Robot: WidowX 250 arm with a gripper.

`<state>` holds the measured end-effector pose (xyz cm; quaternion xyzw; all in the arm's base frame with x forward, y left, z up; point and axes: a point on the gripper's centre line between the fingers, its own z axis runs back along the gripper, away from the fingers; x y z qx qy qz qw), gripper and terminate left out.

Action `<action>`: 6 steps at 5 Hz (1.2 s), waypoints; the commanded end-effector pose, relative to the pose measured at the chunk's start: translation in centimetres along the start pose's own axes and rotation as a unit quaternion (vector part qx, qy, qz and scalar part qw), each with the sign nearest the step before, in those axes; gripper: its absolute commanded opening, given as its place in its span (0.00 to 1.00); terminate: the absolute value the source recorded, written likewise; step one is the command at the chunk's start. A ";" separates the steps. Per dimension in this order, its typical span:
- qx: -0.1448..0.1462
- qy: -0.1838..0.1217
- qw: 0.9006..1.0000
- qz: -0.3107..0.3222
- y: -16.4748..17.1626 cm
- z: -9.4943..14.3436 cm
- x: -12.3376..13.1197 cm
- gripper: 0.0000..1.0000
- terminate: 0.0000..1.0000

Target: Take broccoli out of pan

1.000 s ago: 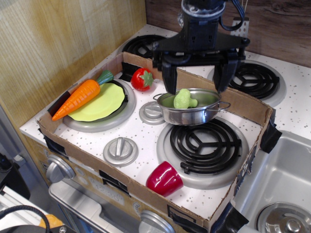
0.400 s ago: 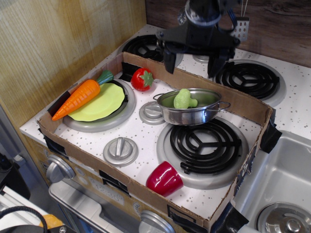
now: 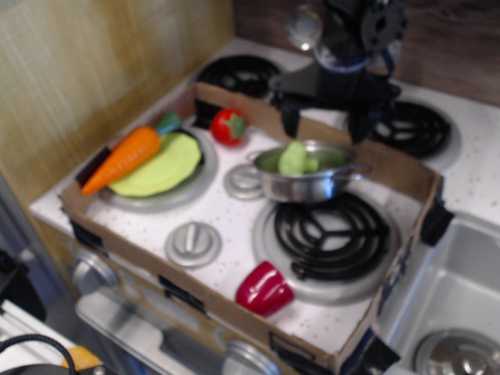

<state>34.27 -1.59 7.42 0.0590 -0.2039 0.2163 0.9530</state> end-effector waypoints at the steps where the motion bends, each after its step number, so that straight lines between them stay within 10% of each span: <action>1: -0.008 -0.014 1.000 0.022 0.1 -0.9 0.8 1.00 0.00; 5: -0.006 -0.051 0.999 0.017 1.9 -5.1 1.2 1.00 0.00; 6: -0.002 -0.044 0.999 0.025 0.9 -4.6 2.9 0.00 0.00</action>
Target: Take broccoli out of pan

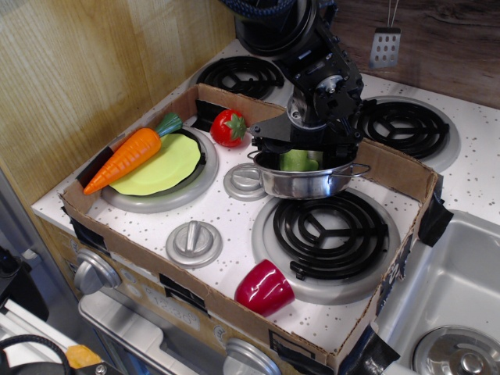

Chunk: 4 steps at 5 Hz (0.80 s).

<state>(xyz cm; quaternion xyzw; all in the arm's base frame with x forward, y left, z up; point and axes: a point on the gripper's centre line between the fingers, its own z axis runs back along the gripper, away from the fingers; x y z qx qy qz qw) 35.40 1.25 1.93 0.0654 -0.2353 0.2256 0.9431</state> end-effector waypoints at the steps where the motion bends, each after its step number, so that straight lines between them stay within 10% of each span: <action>1: 0.008 -0.013 1.000 0.017 -1.7 1.4 3.8 0.00 0.00; 4: 0.026 -0.009 1.000 0.005 -0.3 5.7 4.7 0.00 0.00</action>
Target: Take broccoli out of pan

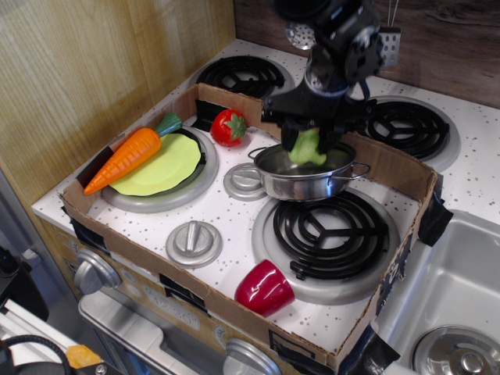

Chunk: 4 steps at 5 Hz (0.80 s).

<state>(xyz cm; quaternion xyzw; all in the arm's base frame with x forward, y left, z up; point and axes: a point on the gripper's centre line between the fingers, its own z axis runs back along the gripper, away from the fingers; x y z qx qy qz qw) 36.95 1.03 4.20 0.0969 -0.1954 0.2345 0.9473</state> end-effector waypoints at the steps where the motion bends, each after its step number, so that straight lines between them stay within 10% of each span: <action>1: -0.005 -0.043 0.999 0.004 1.9 5.4 1.6 0.00 0.00; 4: 0.084 -0.017 0.994 0.061 1.9 12.3 -4.2 0.00 0.00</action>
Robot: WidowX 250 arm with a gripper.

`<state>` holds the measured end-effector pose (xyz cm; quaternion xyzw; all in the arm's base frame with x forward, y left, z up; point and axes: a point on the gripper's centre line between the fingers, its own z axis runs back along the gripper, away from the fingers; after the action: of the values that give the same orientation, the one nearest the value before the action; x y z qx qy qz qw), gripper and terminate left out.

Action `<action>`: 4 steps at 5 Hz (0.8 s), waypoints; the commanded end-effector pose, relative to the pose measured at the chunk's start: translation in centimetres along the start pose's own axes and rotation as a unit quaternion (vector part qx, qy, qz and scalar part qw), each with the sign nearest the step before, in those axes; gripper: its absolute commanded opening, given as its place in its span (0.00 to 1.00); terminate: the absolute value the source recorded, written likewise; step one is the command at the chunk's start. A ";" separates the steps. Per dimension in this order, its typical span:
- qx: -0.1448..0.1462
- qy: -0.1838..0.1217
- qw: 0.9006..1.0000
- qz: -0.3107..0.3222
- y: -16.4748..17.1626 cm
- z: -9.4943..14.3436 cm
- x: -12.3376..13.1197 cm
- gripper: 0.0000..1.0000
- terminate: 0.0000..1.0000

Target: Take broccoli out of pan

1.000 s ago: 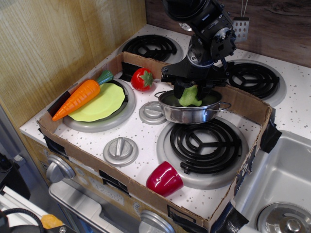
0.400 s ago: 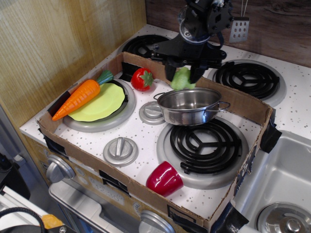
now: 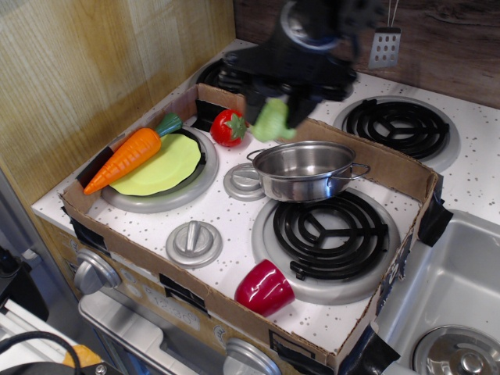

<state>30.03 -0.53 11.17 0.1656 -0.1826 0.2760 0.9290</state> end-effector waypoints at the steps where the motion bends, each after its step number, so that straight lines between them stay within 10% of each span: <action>1: 0.005 0.009 0.998 0.061 -1.3 4.0 -2.8 0.00 0.00; 4: -0.077 0.075 0.992 0.072 -5.3 2.7 -6.5 0.00 0.00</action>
<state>26.52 -8.55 7.85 0.0657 -0.1330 0.3375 0.9295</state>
